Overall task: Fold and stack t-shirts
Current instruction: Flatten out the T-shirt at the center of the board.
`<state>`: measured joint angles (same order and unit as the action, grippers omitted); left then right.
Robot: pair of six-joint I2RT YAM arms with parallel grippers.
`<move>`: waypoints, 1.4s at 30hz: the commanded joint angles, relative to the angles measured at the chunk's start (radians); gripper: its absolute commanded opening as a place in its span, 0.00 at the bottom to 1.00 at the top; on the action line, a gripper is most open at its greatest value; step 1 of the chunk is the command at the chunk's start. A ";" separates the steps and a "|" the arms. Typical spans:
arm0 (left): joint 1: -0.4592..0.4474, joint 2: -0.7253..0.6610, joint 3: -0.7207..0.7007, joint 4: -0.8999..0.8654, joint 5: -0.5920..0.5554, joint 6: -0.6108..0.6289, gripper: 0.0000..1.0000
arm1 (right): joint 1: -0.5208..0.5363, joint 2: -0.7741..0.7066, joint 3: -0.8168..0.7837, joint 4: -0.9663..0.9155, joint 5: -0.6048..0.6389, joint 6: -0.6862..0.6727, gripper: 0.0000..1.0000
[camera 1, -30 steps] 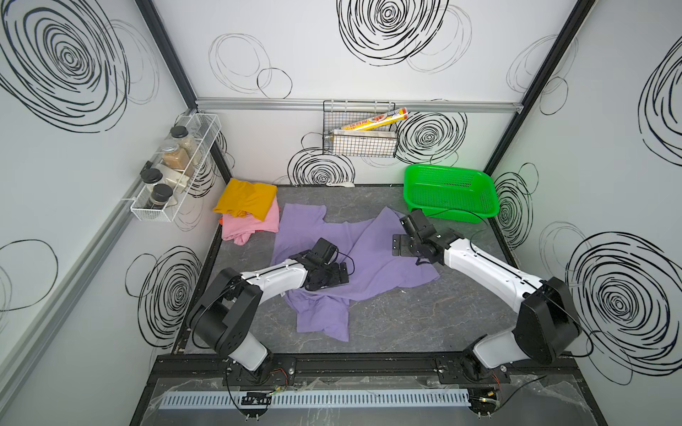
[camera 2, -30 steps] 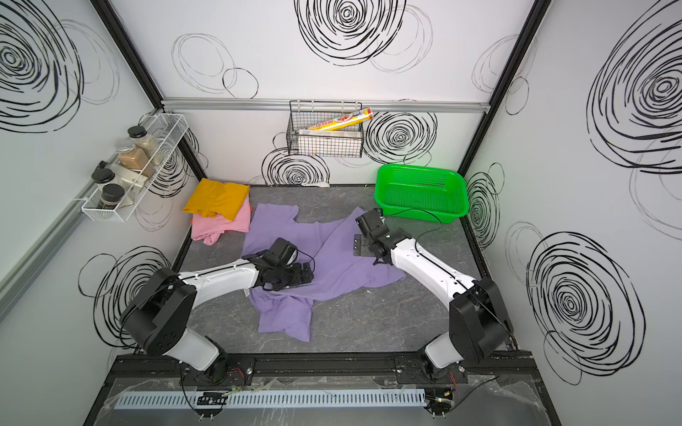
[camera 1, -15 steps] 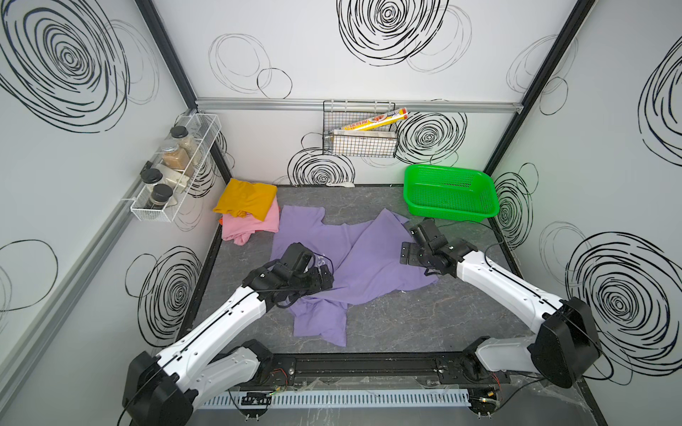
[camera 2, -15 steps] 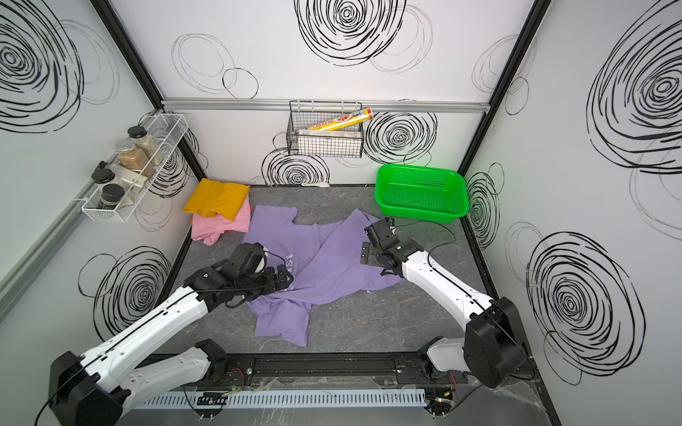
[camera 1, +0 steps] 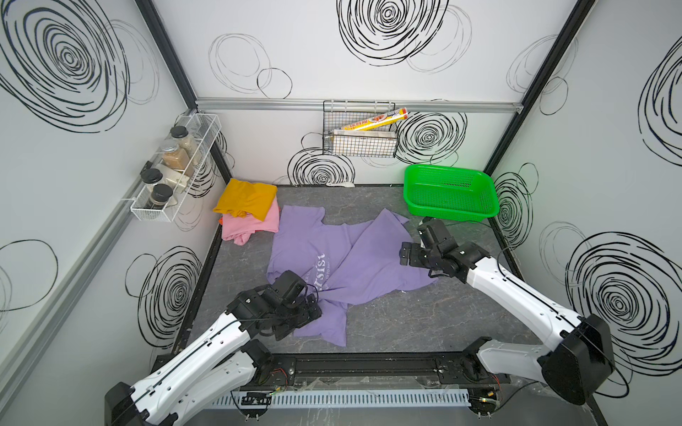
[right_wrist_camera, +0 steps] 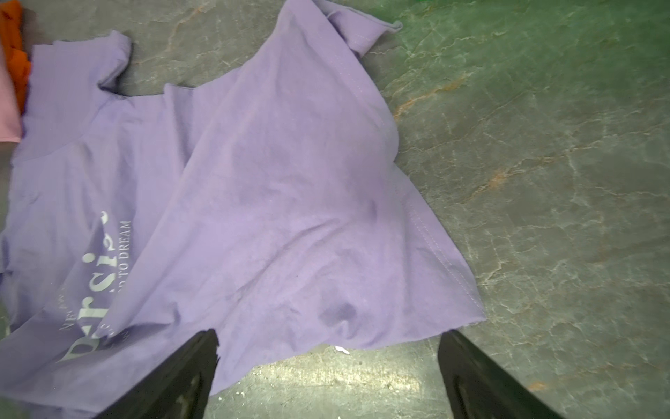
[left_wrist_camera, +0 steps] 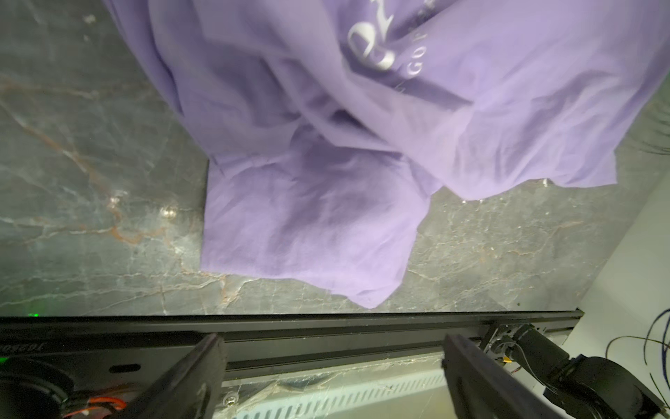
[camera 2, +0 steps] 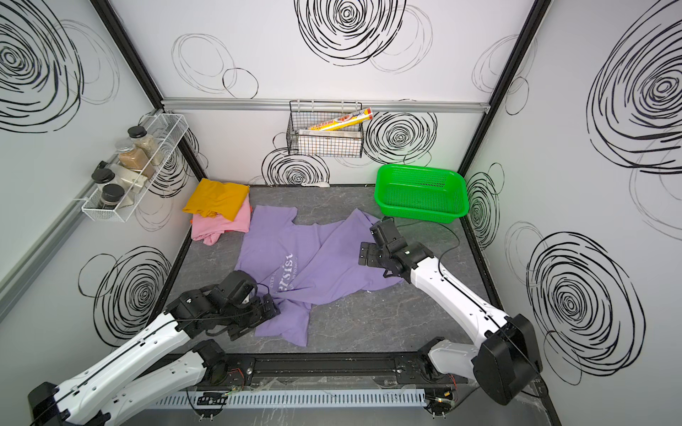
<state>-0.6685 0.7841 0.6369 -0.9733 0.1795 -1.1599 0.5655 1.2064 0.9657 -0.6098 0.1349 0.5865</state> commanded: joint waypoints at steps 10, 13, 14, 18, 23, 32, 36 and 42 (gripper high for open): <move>-0.074 -0.042 -0.213 0.240 -0.081 -0.211 0.99 | 0.002 -0.127 -0.062 -0.001 -0.109 -0.046 1.00; -0.084 -0.035 -0.239 0.305 -0.151 -0.212 0.99 | 0.002 -0.136 -0.063 0.001 -0.119 -0.049 0.99; -0.085 -0.030 -0.250 0.330 -0.160 -0.209 0.99 | 0.002 -0.139 -0.062 -0.003 -0.117 -0.046 1.00; -0.085 0.039 -0.301 0.436 -0.152 -0.185 0.96 | 0.002 -0.136 -0.058 -0.020 -0.108 -0.042 1.00; -0.091 0.120 -0.329 0.515 -0.146 -0.121 0.03 | 0.002 -0.138 -0.049 -0.049 -0.074 -0.026 1.00; -0.093 0.074 -0.206 0.392 -0.203 -0.028 0.00 | 0.002 -0.084 -0.044 -0.152 0.091 0.064 1.00; -0.093 0.036 -0.115 0.323 -0.220 -0.017 0.00 | 0.002 -0.036 -0.087 -0.159 0.115 0.115 1.00; -0.091 0.001 0.104 0.252 -0.279 -0.008 0.00 | 0.002 -0.011 -0.183 -0.087 0.054 0.154 1.00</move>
<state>-0.7586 0.7979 0.6350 -0.6796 -0.0391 -1.1969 0.5655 1.1885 0.8120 -0.7082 0.1963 0.7006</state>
